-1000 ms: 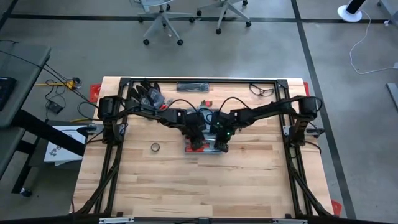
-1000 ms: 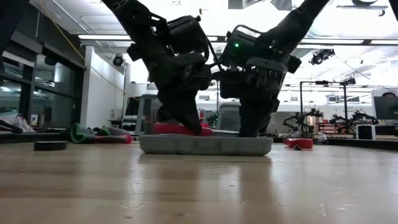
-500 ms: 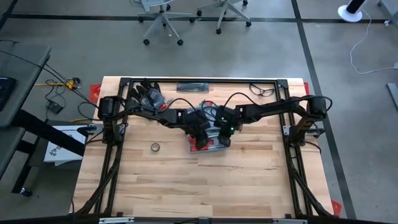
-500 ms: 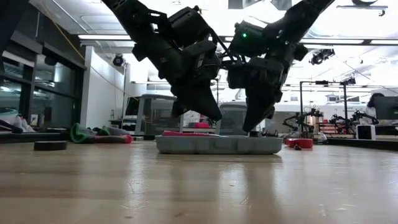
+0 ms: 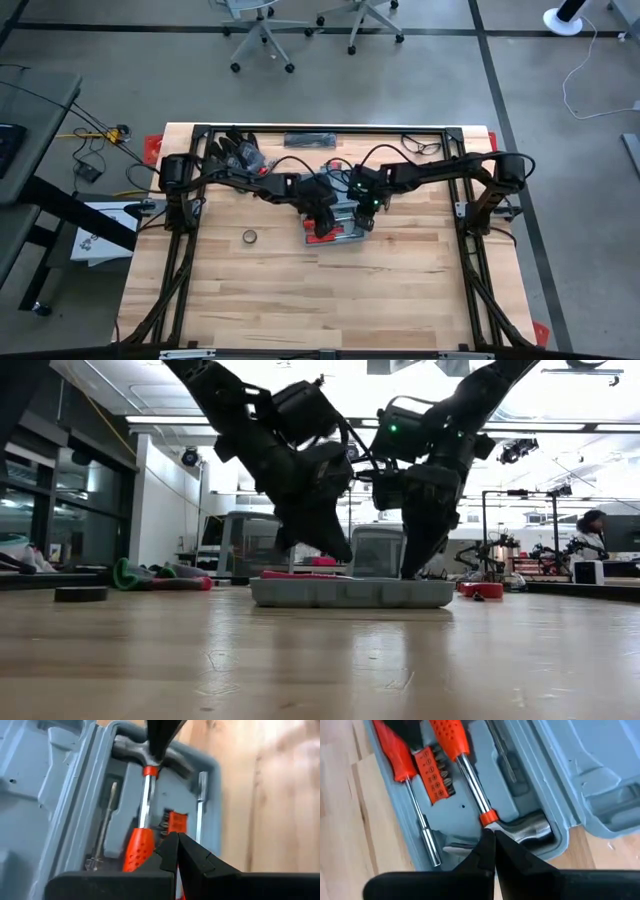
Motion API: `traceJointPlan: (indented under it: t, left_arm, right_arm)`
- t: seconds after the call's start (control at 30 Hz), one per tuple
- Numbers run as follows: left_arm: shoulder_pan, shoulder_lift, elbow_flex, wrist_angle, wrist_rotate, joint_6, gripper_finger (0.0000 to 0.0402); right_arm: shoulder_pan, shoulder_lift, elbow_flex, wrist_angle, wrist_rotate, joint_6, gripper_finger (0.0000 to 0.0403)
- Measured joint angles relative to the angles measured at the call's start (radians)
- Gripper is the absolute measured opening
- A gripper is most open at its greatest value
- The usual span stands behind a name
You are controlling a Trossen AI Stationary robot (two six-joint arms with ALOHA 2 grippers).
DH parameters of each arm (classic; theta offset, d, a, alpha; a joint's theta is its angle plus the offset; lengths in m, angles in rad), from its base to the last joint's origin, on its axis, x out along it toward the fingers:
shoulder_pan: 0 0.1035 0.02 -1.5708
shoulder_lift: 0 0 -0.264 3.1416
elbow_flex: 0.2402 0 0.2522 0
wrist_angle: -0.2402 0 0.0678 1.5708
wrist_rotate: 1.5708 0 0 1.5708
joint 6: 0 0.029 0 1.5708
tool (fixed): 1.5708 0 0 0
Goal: Prefit tool cases
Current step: Put the hammer into the gray prefit tool case, then put the hex key set into the gray prefit tool case
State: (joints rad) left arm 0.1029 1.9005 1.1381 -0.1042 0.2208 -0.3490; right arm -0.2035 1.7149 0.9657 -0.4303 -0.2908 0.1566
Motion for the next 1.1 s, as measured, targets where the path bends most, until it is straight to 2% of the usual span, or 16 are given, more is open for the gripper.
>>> traceJointPlan:
  t: [0.3,0.5,0.73,0.83,1.1]
  left_arm:
    - [0.001,0.108,0.004,-0.004,0.060,-0.033,0.0000]
    - [0.002,0.125,0.003,0.022,0.083,-0.035,0.0000]
    - [0.001,0.075,-0.003,0.022,0.112,-0.041,0.0000]
    - [0.003,0.017,-0.004,0.029,0.120,-0.042,0.0000]
    - [0.024,-0.144,-0.002,0.054,0.121,-0.033,0.0000]
  right_arm:
    - [0.006,0.085,0.007,0.017,-0.056,-0.008,0.0000]
    - [0.003,0.078,0.004,0.022,-0.058,0.001,0.0000]
    - [-0.001,-0.035,-0.004,0.001,0.000,0.028,0.0000]
    - [-0.006,-0.100,-0.002,0.001,0.028,0.040,0.0000]
    - [-0.054,-0.281,-0.001,0.036,0.021,0.056,0.0000]
